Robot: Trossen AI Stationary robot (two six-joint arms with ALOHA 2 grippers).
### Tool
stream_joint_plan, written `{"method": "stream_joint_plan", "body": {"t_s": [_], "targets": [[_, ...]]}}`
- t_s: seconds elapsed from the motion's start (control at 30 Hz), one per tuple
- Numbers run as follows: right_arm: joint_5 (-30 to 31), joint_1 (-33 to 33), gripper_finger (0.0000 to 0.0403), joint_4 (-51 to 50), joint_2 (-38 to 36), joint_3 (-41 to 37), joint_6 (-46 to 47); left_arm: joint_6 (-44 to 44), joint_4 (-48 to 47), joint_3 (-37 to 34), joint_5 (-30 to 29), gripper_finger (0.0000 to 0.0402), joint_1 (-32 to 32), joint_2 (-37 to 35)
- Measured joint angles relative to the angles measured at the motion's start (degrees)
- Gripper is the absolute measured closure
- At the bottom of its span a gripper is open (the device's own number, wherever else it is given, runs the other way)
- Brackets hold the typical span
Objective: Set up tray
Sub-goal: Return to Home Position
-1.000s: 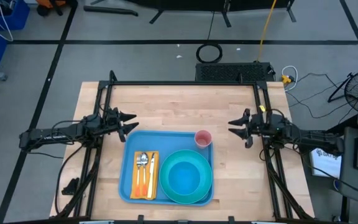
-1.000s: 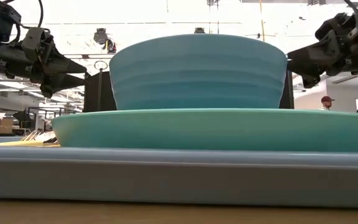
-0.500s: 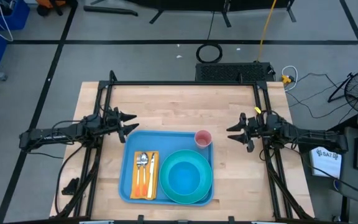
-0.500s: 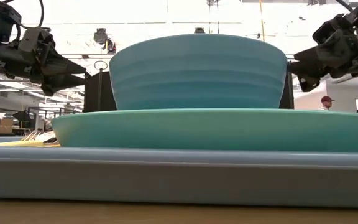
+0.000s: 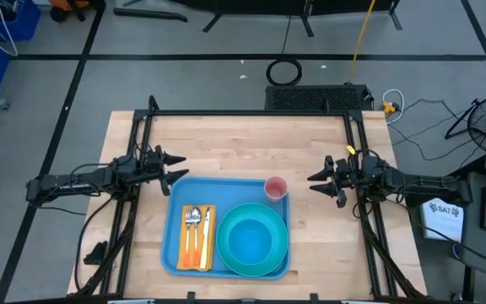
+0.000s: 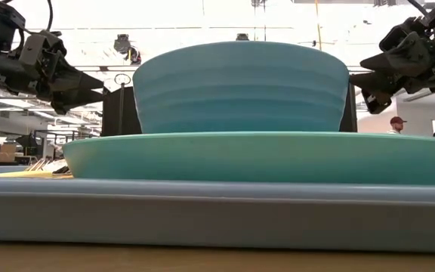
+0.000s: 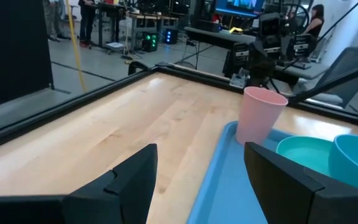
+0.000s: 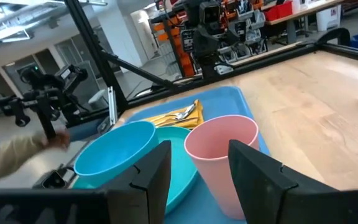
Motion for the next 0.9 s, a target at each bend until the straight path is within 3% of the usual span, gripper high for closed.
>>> {"method": "stream_joint_plan", "body": {"t_s": [0.9], "targets": [[0.1,0.0,0.025,0.1,0.0,0.0,-0.2,-0.1,1.2,0.0,0.0,0.0158,0.0,0.0]]}}
